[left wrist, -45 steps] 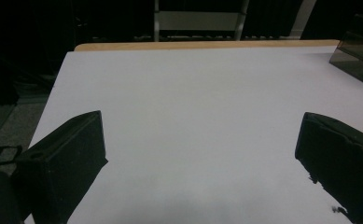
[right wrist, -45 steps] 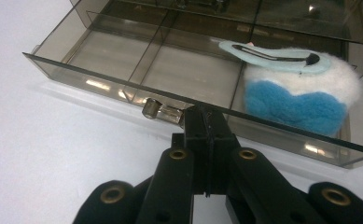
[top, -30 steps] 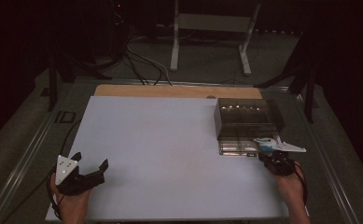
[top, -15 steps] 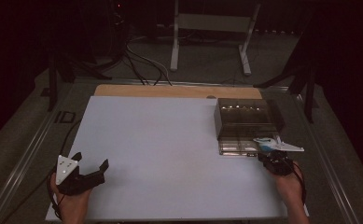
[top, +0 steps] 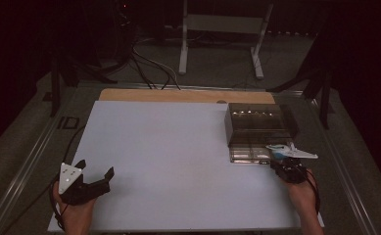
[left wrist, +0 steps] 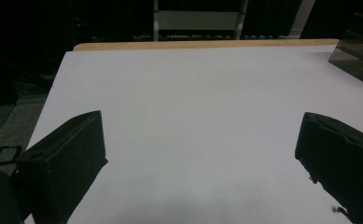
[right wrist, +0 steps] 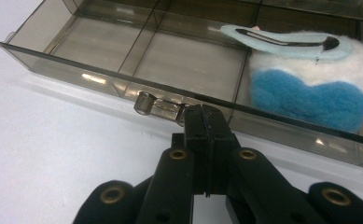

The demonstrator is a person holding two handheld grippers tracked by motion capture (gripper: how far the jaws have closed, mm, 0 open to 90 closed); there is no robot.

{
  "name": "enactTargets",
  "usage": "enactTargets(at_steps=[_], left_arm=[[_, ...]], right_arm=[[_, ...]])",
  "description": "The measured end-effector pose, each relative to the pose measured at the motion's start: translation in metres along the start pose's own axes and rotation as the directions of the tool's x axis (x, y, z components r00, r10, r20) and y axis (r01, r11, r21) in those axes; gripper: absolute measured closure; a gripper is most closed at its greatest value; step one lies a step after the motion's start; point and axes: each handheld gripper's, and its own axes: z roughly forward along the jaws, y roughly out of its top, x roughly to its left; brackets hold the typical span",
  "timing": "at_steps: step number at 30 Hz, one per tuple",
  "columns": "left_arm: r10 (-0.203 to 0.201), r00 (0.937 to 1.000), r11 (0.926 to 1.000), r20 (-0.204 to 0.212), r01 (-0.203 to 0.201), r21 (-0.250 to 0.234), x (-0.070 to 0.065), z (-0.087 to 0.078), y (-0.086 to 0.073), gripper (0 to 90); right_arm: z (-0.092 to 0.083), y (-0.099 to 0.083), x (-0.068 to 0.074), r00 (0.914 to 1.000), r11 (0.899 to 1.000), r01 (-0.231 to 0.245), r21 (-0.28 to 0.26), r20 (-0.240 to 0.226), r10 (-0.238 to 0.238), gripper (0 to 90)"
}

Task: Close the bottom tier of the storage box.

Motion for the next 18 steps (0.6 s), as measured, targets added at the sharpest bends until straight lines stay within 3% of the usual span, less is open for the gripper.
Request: enactTargets(at_steps=[18], left_arm=[[0.001, 1.0, 1.0, 0.001, -0.001, 0.001, -0.0005, 0.0009, 0.0, 3.3]], right_arm=[[0.0035, 0.0012, -0.0008, 0.9998, 1.0, -0.02, -0.002, 0.001, 0.02, 90.0]])
